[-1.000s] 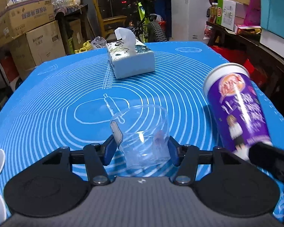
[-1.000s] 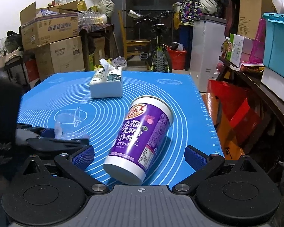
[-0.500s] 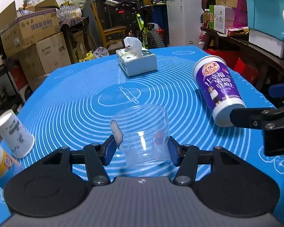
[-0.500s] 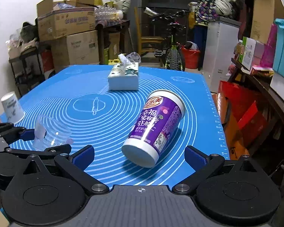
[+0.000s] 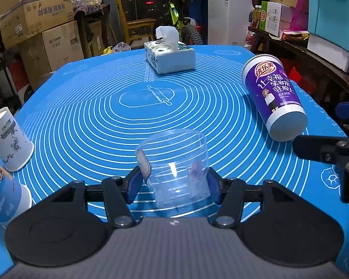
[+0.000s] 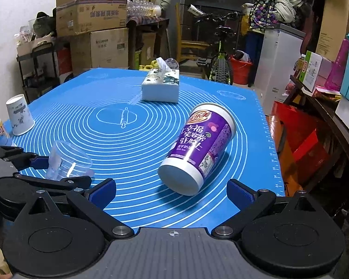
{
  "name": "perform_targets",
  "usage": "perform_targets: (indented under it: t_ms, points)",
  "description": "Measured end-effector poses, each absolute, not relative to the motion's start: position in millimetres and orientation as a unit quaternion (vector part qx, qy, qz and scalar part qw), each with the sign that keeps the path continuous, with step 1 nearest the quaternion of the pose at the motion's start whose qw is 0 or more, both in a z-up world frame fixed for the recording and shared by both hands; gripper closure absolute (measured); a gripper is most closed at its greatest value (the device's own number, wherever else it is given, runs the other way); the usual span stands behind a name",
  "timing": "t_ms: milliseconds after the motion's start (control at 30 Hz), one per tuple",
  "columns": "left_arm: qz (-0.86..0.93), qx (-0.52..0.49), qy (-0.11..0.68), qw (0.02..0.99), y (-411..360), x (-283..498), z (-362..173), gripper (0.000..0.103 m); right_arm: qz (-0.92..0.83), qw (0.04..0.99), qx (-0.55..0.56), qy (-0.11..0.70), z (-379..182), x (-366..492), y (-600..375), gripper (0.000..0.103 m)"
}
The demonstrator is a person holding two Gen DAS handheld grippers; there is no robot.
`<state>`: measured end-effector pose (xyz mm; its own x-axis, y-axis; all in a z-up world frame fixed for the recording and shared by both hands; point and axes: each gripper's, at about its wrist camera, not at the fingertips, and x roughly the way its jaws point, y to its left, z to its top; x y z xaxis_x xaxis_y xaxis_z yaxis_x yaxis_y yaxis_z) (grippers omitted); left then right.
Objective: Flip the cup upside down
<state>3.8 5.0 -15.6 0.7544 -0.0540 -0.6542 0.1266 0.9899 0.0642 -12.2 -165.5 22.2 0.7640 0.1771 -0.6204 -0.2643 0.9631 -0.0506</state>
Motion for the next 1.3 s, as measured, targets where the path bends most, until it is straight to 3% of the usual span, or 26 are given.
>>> perform_targets:
  t_ms: [100, 400, 700, 1033, 1300]
  points:
    - [-0.042, 0.053, 0.336, 0.939, 6, 2, -13, 0.020, 0.119, 0.936, -0.070, 0.323, 22, -13, -163, 0.002]
    - [-0.055, 0.072, 0.333, 0.939, 12, -13, -9, 0.016, 0.117, 0.936, -0.111, 0.312, 29, -16, -156, 0.002]
    - [-0.088, 0.078, 0.325, 0.938, 33, -35, -3, 0.010, 0.122, 0.905, -0.342, 0.222, 44, -36, -110, 0.002]
    - [-0.094, 0.055, 0.320, 0.941, 62, -37, -8, 0.008, 0.161, 0.722, -0.665, 0.102, 14, -51, -33, 0.003]
    - [-0.071, 0.026, 0.322, 0.944, 87, -36, -20, 0.008, 0.208, 0.475, -0.854, -0.050, -34, -82, -12, 0.003]
